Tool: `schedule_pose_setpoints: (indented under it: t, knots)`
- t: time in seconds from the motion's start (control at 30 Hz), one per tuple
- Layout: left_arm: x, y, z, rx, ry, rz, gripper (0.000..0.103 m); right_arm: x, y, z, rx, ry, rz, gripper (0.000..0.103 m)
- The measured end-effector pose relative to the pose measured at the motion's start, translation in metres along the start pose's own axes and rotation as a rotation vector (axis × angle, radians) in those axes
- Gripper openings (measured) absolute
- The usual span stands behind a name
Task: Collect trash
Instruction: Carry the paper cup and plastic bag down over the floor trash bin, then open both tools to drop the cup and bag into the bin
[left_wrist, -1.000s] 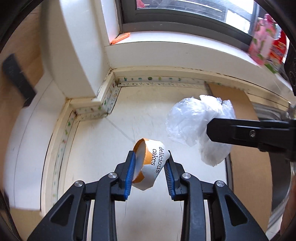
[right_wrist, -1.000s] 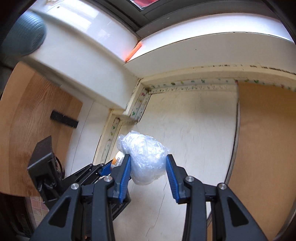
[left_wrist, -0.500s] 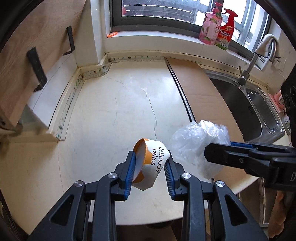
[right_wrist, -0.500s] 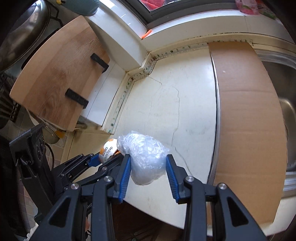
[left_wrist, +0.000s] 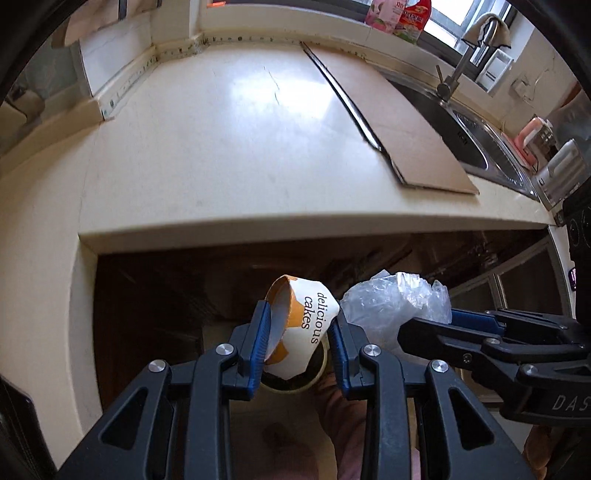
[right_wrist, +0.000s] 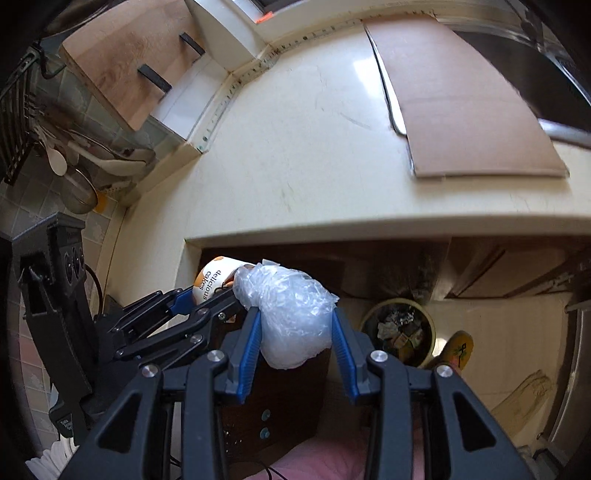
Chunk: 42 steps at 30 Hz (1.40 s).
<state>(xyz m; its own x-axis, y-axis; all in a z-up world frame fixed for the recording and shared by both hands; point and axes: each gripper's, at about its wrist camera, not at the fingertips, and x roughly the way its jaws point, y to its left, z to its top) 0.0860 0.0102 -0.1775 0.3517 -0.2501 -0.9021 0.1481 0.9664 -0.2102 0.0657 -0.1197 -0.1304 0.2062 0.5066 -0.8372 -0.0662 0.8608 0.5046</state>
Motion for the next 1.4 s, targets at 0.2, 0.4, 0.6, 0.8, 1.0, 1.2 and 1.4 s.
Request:
schedule_pose_setpoints:
  t: [0.2,0.4,0.6,0.8,1.0,1.2,1.4]
  knots:
    - [0.061,0.007,-0.056,-0.033,0.080,-0.033,0.029,0.051,-0.040,-0.050,0.075,0.084,-0.071,0.038]
    - [0.136,0.022,-0.099,-0.090,0.137,-0.048,0.029,0.116,-0.094,-0.077,0.166,0.134,-0.116,0.040]
    - [0.209,0.039,-0.124,-0.168,0.153,-0.041,0.031,0.180,-0.149,-0.089,0.228,0.160,-0.131,0.042]
    - [0.257,0.048,-0.135,-0.189,0.159,0.031,0.067,0.231,-0.184,-0.088,0.258,0.175,-0.136,0.049]
    - [0.268,0.059,-0.133,-0.218,0.143,0.078,0.083,0.243,-0.195,-0.082,0.267,0.171,-0.117,0.053]
    - [0.258,0.057,-0.128,-0.222,0.134,0.121,0.095,0.240,-0.189,-0.082,0.243,0.195,-0.122,0.056]
    - [0.239,0.054,-0.125,-0.211,0.139,0.148,0.095,0.226,-0.178,-0.082,0.194,0.182,-0.172,0.056]
